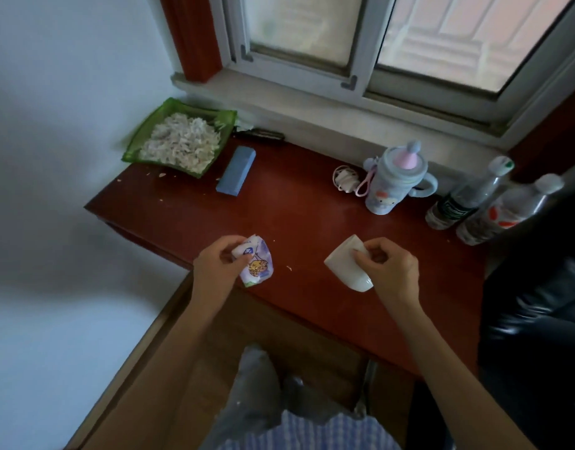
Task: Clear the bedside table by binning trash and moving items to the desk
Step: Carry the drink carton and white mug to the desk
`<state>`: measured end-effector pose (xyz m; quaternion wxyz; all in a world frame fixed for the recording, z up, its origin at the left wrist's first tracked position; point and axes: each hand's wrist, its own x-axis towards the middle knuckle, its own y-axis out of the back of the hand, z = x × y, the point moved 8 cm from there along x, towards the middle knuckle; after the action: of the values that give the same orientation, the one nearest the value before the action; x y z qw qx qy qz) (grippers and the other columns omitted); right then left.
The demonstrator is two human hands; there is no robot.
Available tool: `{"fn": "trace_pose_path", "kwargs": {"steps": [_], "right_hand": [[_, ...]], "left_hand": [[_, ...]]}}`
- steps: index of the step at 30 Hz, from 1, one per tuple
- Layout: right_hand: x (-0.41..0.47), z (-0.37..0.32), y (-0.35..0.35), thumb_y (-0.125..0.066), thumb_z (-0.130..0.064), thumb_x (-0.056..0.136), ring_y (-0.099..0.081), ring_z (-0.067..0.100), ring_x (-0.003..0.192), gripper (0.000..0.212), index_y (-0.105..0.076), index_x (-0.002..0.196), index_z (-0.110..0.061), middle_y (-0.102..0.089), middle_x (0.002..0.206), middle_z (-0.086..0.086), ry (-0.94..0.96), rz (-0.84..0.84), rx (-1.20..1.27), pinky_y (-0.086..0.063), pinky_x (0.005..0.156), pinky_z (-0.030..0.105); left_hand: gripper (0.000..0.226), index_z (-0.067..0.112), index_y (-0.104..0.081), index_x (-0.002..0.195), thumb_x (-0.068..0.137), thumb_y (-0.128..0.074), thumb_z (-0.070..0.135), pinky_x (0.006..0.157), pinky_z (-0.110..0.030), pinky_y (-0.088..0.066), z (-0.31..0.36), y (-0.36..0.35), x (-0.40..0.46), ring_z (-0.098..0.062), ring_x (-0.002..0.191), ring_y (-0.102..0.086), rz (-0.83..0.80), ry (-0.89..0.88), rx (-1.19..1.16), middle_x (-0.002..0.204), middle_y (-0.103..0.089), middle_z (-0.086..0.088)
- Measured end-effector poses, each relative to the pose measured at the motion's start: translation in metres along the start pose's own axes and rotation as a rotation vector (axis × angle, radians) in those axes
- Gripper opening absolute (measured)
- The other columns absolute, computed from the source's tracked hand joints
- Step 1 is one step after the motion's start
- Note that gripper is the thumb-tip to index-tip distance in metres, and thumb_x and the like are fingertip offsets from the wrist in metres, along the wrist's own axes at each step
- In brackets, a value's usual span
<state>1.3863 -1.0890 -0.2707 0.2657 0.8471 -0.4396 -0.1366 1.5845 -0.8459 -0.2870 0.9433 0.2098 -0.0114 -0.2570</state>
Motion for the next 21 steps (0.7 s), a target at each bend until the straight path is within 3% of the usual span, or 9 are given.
{"fn": "trace_pose_path", "kwargs": {"steps": [4,10,15,21], "right_hand": [[0.02,0.006,0.002,-0.074,-0.023,0.076,-0.058,0.004,0.063,0.006,-0.068,0.077,-0.022,-0.064,0.067,-0.011,-0.077,0.087,0.006,-0.042,0.055,0.02],[0.05,0.009,0.005,-0.073,-0.023,0.074,-0.061,0.01,0.066,0.006,-0.068,0.075,-0.024,-0.066,0.068,-0.008,-0.21,0.253,0.007,-0.047,0.06,0.033],[0.068,0.006,0.0,-0.074,-0.022,0.075,-0.059,0.004,0.064,0.009,-0.067,0.072,-0.027,-0.065,0.067,-0.009,-0.295,0.337,0.002,-0.044,0.058,0.025],[0.08,0.011,-0.012,-0.075,-0.023,0.075,-0.059,0.002,0.063,0.009,-0.067,0.073,-0.028,-0.066,0.066,-0.011,-0.379,0.415,0.018,-0.045,0.058,0.024]], "left_hand": [[0.026,0.019,-0.067,0.104,0.08,-0.069,0.009,0.067,-0.017,-0.053,0.006,-0.028,0.057,-0.006,0.085,-0.067,-0.108,-0.021,0.005,0.093,-0.07,0.007],[0.03,0.027,-0.068,0.097,0.075,-0.071,0.007,0.073,-0.03,-0.056,0.012,-0.062,0.141,-0.003,0.082,-0.065,-0.273,-0.071,-0.006,0.091,-0.069,0.01],[0.028,0.03,-0.068,0.095,0.075,-0.073,0.012,0.076,-0.042,-0.057,0.011,-0.087,0.21,-0.011,0.086,-0.068,-0.389,-0.075,-0.011,0.091,-0.071,0.007],[0.024,0.022,-0.07,0.094,0.075,-0.073,0.009,0.072,-0.034,-0.056,0.017,-0.136,0.265,-0.012,0.082,-0.066,-0.527,-0.13,0.068,0.089,-0.07,0.007]]}}
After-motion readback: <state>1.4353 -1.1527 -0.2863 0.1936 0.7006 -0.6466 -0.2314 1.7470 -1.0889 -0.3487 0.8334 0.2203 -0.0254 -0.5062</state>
